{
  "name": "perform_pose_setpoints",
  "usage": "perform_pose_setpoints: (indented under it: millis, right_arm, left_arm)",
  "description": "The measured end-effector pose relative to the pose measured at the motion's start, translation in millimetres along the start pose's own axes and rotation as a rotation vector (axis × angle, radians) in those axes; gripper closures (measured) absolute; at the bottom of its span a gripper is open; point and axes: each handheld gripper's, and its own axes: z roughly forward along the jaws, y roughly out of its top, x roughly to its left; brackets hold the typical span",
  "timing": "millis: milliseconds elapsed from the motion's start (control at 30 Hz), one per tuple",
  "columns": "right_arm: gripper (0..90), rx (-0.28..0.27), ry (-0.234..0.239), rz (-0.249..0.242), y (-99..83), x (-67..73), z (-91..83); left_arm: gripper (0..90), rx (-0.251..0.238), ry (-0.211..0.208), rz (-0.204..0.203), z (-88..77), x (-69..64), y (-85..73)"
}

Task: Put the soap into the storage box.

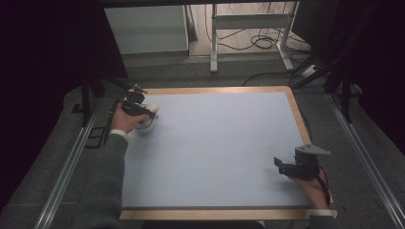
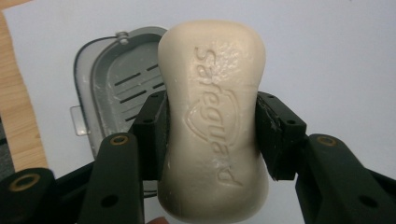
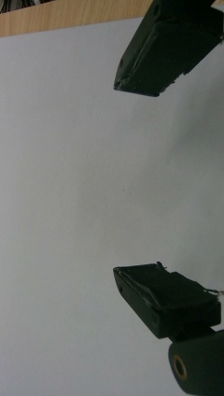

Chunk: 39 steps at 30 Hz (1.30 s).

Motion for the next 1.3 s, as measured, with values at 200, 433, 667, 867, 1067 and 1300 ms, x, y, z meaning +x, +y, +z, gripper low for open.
perform_pose_setpoints:
  millis: [200,433,667,867,1067,1300]
  right_arm:
    - [9.2,0.002,0.002,0.004,-0.2,-0.9,0.1]
    - [9.2,0.01,-0.006,0.002,-1.0,-1.6,1.1]
    - [9.2,0.013,-0.014,0.002,-1.5,-1.5,2.0]
    - [9.2,0.013,-0.017,0.0,-1.8,-2.2,2.3]
    - [9.2,0.016,-0.014,-0.002,-1.5,-1.0,2.2]
    - [9.2,0.012,-0.015,-0.002,-1.1,-1.2,1.2]
  left_arm:
    - [49.4,0.028,0.011,-0.025,8.6,6.6,1.5]
    - [49.4,0.041,0.022,-0.049,19.2,11.0,1.2]
    - [49.4,0.032,0.047,-0.104,27.2,17.1,-2.5]
    - [44.3,0.004,0.023,-0.091,27.0,13.1,-2.7]
    - [37.8,-0.031,0.007,-0.058,16.1,1.7,0.5]
    - [35.9,-0.069,-0.003,-0.035,3.7,-7.4,-3.6]
